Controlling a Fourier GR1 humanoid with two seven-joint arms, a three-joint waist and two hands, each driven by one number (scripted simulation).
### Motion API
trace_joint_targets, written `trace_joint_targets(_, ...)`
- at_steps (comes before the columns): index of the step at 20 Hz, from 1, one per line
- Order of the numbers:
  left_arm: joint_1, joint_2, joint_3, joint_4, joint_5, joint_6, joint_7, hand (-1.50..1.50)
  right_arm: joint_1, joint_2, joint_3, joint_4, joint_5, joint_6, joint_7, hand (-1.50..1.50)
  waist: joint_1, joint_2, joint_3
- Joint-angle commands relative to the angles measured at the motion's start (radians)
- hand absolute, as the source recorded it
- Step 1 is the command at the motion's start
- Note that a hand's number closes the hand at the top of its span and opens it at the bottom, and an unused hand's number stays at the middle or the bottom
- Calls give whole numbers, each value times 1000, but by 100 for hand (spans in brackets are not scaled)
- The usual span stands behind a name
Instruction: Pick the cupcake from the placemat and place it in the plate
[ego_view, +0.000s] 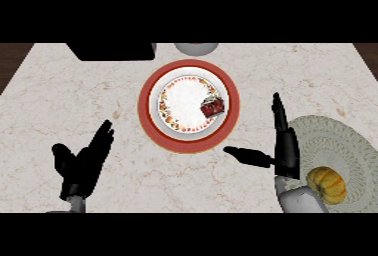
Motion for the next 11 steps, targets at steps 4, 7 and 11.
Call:
trace_joint_targets(4,28,2,-19,-27,-21,1,69,0,272,-80,88,-259,71,24,52,-150,2,6,-8)
trace_joint_targets(7,-47,-20,9,110,-18,-6,14,0,295,-68,140,-312,151,-1,113,-150,0,8,-8)
trace_joint_targets(11,46,-25,-9,-21,-19,5,59,0,393,-79,147,-360,155,4,82,-150,6,8,-8)
